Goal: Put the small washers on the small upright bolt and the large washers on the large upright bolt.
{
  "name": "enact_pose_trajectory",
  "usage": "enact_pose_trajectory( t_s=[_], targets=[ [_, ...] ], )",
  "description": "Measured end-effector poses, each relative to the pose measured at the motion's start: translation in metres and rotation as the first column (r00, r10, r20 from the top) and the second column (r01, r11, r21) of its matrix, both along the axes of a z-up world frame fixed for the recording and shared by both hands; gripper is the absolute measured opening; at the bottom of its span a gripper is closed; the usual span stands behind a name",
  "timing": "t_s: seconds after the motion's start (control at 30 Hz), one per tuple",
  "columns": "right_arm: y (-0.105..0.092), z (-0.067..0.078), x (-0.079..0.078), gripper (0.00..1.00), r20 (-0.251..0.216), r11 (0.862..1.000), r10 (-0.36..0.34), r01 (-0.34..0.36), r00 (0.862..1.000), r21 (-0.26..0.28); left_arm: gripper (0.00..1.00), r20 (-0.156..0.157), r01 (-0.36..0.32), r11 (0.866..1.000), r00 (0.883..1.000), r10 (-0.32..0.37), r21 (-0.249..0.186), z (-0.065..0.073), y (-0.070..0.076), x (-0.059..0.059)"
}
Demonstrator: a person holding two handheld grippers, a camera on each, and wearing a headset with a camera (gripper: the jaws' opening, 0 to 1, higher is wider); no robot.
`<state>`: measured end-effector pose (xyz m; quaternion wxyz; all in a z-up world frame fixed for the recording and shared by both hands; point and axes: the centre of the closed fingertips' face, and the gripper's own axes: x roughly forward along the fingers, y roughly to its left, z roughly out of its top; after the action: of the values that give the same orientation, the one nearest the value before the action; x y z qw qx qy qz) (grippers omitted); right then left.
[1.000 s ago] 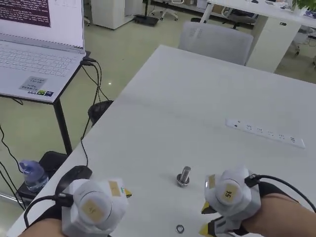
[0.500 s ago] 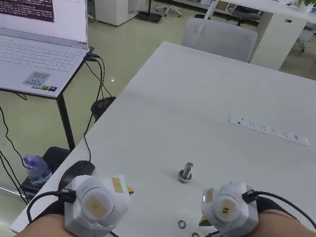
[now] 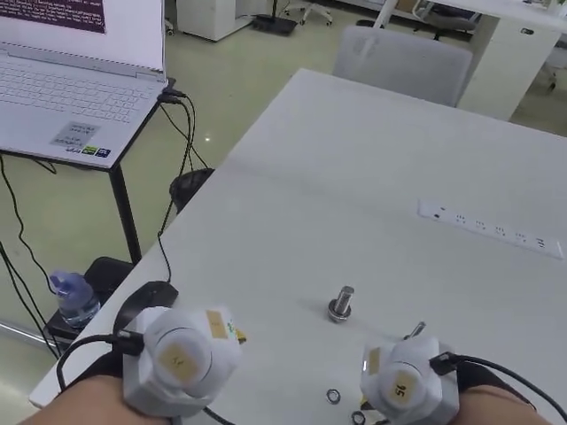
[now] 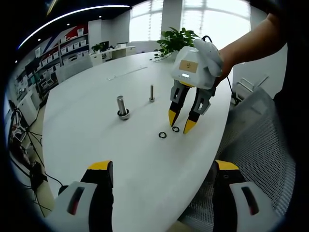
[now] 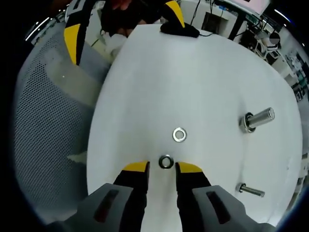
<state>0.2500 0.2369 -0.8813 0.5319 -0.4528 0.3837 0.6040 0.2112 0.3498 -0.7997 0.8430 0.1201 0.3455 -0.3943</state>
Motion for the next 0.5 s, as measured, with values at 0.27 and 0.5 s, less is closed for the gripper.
enact_pose_trajectory(
  t_s=[0.27,0.5],
  targets=[
    [0.0009,0.0014,0.0025,0.19,0.005,1.000,0.003,-0.003,1.000,0.002,0.84,-0.004,-0.008,1.000,1.000,0.008,-0.001,-0.0018,0.0018,-0.0037],
    [0.0022,0.0016,0.0030,0.16,0.012,1.000,-0.013,0.013,1.000,-0.002,0.84,-0.005,-0.009,1.000,1.000,0.009,-0.003,-0.0025,0.0001,-0.0050]
  ],
)
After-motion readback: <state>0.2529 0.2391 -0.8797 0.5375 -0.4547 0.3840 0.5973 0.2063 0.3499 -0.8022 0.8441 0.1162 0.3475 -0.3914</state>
